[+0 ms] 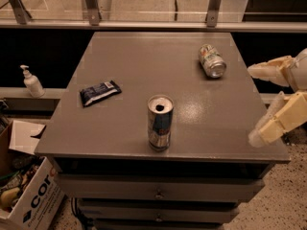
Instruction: Move redbull can near 7up can
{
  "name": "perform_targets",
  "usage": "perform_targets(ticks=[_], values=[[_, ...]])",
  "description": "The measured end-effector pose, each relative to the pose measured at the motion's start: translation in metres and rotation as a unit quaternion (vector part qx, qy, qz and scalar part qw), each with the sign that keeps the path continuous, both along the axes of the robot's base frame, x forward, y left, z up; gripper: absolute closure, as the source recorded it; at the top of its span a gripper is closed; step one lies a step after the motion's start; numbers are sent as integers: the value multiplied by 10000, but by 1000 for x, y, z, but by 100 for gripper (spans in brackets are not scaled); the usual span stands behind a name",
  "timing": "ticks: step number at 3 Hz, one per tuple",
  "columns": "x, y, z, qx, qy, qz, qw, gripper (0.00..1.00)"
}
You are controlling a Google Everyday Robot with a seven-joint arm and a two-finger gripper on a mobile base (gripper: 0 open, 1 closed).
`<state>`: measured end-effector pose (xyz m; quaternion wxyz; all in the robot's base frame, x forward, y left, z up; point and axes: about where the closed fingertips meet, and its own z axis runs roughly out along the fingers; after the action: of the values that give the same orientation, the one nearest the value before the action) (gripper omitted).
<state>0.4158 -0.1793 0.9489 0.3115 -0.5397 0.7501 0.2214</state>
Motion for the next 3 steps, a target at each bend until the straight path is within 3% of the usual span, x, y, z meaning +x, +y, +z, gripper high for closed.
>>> perform_targets(ticks=[1, 2, 3], values=[[-3, 9, 10, 262, -40, 18, 9996, 0], [-3, 8, 9, 220, -38, 19, 9997, 0], [-5, 10, 11, 405, -80, 64, 9991, 0]])
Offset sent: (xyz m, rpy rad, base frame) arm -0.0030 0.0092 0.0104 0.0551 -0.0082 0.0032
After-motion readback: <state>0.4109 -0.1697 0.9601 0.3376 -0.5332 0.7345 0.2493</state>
